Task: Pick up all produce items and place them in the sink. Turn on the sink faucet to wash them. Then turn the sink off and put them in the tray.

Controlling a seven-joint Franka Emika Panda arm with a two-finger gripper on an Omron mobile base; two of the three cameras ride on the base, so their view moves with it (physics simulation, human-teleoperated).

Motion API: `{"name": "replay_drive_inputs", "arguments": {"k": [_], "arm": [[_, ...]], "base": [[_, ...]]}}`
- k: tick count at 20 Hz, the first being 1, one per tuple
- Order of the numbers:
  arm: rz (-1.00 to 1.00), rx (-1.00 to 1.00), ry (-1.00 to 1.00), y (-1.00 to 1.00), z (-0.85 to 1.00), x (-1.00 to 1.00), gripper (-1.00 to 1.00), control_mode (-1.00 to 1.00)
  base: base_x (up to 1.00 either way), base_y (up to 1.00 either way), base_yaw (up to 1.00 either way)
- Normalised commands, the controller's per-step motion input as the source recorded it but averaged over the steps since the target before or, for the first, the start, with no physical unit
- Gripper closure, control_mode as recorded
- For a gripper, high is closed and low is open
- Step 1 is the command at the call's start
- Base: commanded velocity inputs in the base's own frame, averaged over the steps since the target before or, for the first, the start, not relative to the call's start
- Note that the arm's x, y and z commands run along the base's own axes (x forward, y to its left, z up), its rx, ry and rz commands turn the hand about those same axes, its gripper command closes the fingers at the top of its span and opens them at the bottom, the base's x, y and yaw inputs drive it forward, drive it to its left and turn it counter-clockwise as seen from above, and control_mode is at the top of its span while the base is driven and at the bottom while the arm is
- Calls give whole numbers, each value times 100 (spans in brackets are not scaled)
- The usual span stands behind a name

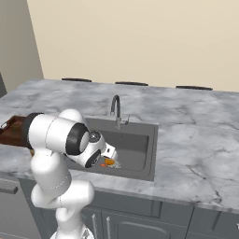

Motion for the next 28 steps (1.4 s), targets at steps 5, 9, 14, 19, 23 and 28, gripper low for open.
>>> {"name": "replay_drive_inputs", "arguments": {"k": [5, 9, 14, 19, 23, 28], "arm": [[0, 0, 0, 0, 0, 8, -100, -100], [-1, 0, 0, 0, 8, 13, -100, -100], [-3, 0, 4, 0, 16, 11, -100, -100], [-6, 0, 7, 0, 25, 10, -100, -100], [-7, 0, 6, 0, 40, 9, -100, -100], [-5, 0, 7, 0, 38, 13, -100, -100]], "base": [[0, 0, 0], [0, 0, 0], [0, 0, 0], [0, 0, 0], [0, 0, 0], [0, 0, 0]]}}
